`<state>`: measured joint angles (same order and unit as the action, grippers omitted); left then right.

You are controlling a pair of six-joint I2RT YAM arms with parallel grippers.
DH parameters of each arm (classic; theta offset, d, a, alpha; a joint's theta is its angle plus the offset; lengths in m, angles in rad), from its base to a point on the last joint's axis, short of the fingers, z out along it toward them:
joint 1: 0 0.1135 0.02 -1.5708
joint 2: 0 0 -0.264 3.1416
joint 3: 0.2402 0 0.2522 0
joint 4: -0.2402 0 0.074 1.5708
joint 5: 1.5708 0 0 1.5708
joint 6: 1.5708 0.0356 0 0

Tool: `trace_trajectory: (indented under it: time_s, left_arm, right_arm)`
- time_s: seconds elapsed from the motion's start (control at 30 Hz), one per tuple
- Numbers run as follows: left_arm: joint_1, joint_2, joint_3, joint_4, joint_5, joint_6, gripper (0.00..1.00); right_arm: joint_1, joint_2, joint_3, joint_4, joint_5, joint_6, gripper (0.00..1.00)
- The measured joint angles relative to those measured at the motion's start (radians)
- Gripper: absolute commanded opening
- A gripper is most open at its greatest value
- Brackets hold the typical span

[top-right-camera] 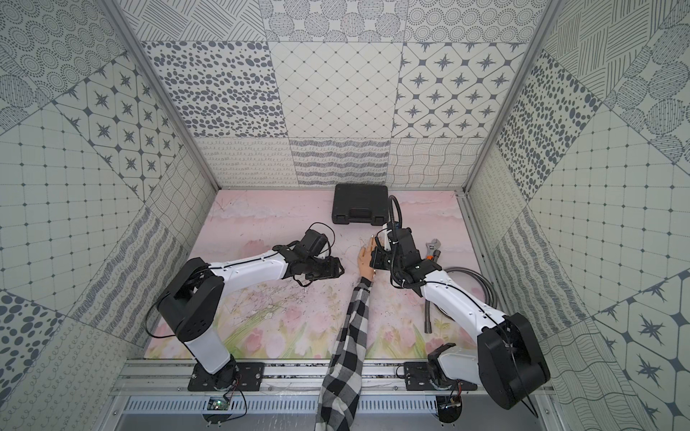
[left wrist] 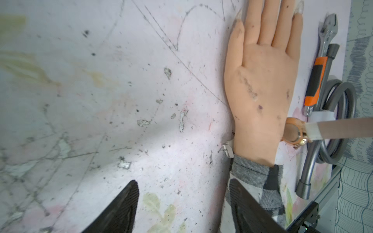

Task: Take off the watch
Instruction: Take off the watch from the hand, then place the watch at the center of the board.

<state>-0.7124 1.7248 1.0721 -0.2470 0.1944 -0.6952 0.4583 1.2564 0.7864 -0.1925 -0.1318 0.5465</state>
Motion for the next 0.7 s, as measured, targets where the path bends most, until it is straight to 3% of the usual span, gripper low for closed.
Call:
trace_trajectory:
  time_s: [0.47, 0.7]
  left_arm:
    - [0.187, -0.128, 0.053, -0.122, -0.145, 0.024, 0.77]
    - [0.322, -0.171, 0.097, -0.183, -0.168, 0.053, 0.78]
  right_arm:
    - [0.036, -0.030, 0.259, -0.070, -0.093, 0.015, 0.00]
    - [0.165, 0.177, 0.404, -0.028, -0.123, 0.035, 0.00]
